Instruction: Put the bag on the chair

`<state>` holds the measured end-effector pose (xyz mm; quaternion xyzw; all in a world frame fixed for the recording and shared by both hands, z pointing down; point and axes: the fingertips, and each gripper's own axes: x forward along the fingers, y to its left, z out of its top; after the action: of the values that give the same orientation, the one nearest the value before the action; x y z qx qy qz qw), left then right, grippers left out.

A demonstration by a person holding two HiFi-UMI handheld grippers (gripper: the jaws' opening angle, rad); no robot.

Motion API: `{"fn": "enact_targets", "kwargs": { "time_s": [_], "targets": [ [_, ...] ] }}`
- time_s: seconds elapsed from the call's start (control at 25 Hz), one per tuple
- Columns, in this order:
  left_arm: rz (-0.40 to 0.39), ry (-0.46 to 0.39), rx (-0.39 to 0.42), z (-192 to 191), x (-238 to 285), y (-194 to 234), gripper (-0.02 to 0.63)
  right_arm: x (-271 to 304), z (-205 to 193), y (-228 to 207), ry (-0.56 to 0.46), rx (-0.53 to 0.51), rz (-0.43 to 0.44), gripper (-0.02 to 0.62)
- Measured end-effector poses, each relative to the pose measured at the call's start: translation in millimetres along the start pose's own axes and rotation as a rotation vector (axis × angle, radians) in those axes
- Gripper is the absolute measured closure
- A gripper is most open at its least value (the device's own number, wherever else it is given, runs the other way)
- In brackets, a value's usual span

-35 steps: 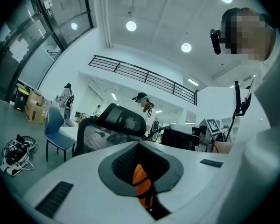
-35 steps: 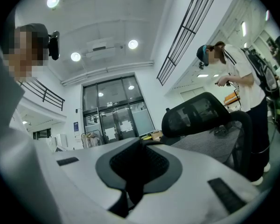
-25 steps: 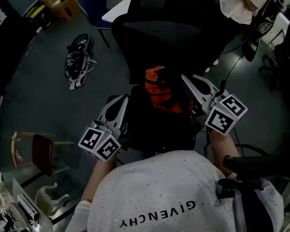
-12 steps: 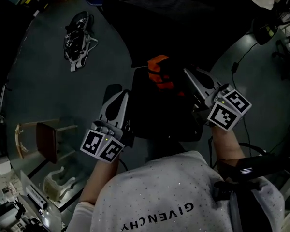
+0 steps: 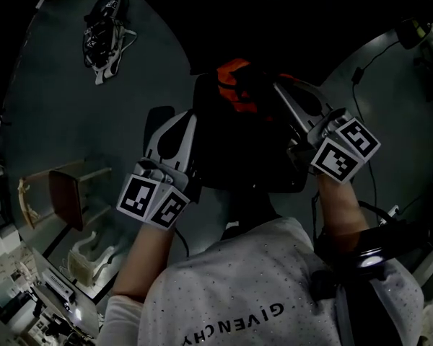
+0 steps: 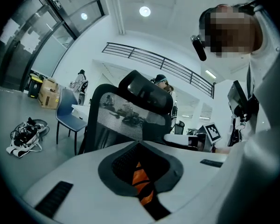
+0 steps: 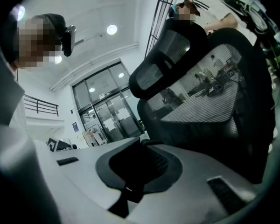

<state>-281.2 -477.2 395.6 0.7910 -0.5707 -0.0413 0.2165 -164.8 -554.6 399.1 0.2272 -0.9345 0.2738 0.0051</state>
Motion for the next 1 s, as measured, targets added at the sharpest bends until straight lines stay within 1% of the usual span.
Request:
{"fn": "enact_targets", "kwargs": {
  "time_s": [0.12,0.28,0.44,0.56,0.72,0.88,0.92,1.0],
  "targets": [
    [0.017,0.011,-0.032,-14,-3,4,0.606,0,-15,-9,0.012,0.011,-0.017,0.580],
    [0.008,0.033,-0.069,-34,-5,1,0.606,-4,-30,-17,0.015,0.013,-0.019,0.580],
    [0.015,0.057,-0.084,-52,-7,0,0.606,-7,-36,-23,-0.024,0.052,-0.019,0.580],
    [0.024,0.077,-0.090,-64,-8,-1,0.606,-8,-43,-29,-0.023,0.054,-0.026,0.578],
    [0.013,0.095,-0.103,-72,-7,-4,0.606,-10,-50,-37,-0.002,0.048,-0.045,0.578],
    [-0.030,0.107,-0.110,-72,-7,-14,0.606,-12,-61,-45,0.026,0.048,-0.074,0.578],
    [-0.032,0.108,-0.108,-72,-7,-15,0.606,-12,-63,-48,0.033,0.046,-0.083,0.577],
    [-0.006,0.109,-0.100,-73,-9,-12,0.606,-14,-68,-53,0.039,0.047,-0.103,0.577]
  ]
}}
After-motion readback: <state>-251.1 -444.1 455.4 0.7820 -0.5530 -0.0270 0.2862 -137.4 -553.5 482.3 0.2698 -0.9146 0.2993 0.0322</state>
